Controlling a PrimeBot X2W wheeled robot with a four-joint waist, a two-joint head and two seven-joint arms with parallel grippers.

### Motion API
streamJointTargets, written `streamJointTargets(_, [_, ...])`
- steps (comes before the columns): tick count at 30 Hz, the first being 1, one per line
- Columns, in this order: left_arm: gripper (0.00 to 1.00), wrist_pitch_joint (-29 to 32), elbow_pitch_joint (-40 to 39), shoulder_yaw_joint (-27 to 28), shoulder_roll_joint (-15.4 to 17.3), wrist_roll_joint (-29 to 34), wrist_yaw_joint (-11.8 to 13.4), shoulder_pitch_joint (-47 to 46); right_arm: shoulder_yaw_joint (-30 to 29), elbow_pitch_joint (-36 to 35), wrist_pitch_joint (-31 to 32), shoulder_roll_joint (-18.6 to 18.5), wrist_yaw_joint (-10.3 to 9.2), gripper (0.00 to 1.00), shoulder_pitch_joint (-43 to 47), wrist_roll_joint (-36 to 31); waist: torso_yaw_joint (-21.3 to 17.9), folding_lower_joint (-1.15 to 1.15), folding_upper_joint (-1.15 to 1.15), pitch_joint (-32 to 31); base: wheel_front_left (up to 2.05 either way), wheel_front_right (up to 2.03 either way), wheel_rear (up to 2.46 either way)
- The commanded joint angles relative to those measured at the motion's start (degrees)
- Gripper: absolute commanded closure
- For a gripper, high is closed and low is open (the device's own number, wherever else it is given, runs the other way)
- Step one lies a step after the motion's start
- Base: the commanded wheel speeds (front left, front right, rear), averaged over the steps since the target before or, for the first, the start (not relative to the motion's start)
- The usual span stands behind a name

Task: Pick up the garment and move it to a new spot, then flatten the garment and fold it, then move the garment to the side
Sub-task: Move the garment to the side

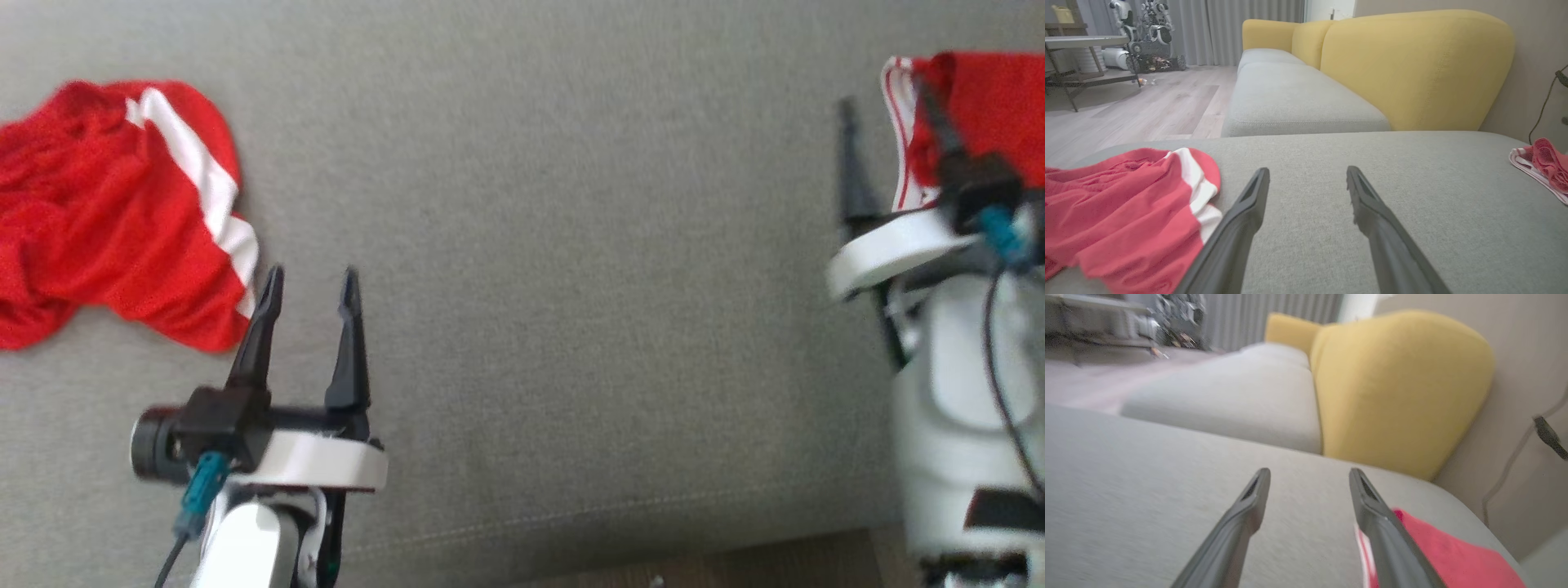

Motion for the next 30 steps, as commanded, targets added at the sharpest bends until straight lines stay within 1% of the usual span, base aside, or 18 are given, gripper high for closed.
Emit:
streamJointTargets(1, [0.00,-0.3,-1.3,2.6,-0.3,-0.9,-0.2,0.1,4.6,-4.5,-0.7,0.6,0.10,0.00,1.3,4.0,1.3,0.00,0.00,-3.9,0.00,0.00,0.00])
streamJointTargets(2, [0.00,-0.3,-1.0,3.0,-0.5,-1.6,-0.3,0.6,6.7,-6.2,-0.7,0.8,0.10,0.00,3.2,6.6,1.8,0.00,0.00,-5.0,0.00,0.00,0.00])
streamJointTargets(5, [0.00,-0.3,-0.2,4.2,-0.8,-2.4,-0.5,2.2,10.2,-11.8,-0.7,1.0,0.10,0.00,9.4,13.4,2.9,0.00,0.00,-7.6,0.00,0.00,0.00])
streamJointTargets(8, [0.00,-0.3,-1.7,5.1,-1.0,-2.4,-0.8,3.4,11.0,-17.5,-0.7,1.2,0.10,0.00,16.3,18.4,4.1,0.00,0.00,-9.9,0.00,0.00,0.00])
streamJointTargets(10, [0.00,-0.3,-3.9,5.0,-1.0,-1.4,-1.8,4.2,11.9,-21.1,-0.7,1.7,0.10,0.00,20.6,20.9,4.8,0.00,0.00,-10.9,0.00,0.00,0.00])
streamJointTargets(12, [0.00,-0.3,-5.1,4.8,-1.1,0.5,-2.2,5.5,13.8,-24.3,-0.7,1.9,0.10,0.00,24.7,23.7,5.4,0.00,0.00,-12.0,0.00,0.00,0.00])
streamJointTargets(14, [0.00,-0.3,-6.0,4.7,-1.1,0.6,-2.8,6.8,13.7,-27.4,-0.7,2.1,0.10,0.00,28.2,24.9,5.7,0.00,0.00,-13.0,0.00,0.00,0.00])
streamJointTargets(15, [0.00,-0.3,-6.8,4.8,-1.1,-1.0,-3.0,7.5,13.5,-28.9,-0.7,2.3,0.10,0.00,29.9,25.3,5.7,0.00,0.00,-13.3,0.00,0.00,0.00])
streamJointTargets(17, [0.00,-0.3,-7.8,5.5,-1.1,-2.0,-3.3,8.7,13.0,-31.1,-0.7,2.7,0.10,0.00,32.5,24.8,5.7,0.00,0.00,-13.5,0.00,0.00,0.00])
streamJointTargets(19, [0.00,-0.3,-7.2,5.6,-1.1,-2.1,-4.1,9.4,13.1,-32.5,-0.7,3.1,0.10,0.00,34.3,24.1,5.6,0.00,0.00,-13.5,0.00,0.00,0.00])
streamJointTargets(21, [0.00,-0.3,-6.2,5.4,-1.1,0.1,-5.4,9.9,12.9,-33.0,-0.7,3.5,0.10,0.00,35.5,23.6,5.3,0.00,0.00,-14.1,0.00,0.00,0.00])
streamJointTargets(23, [0.00,-0.3,-5.4,5.5,-1.1,1.7,-5.9,10.5,12.9,-33.0,-0.7,3.7,0.10,0.00,36.6,23.3,4.8,0.00,0.00,-14.7,0.00,0.00,0.00])
streamJointTargets(30, [0.00,-0.3,-4.6,5.2,-1.1,2.8,-5.3,11.4,13.4,-32.1,-0.7,4.0,0.10,0.00,37.8,23.9,4.0,0.00,0.00,-15.4,0.00,0.00,0.00])
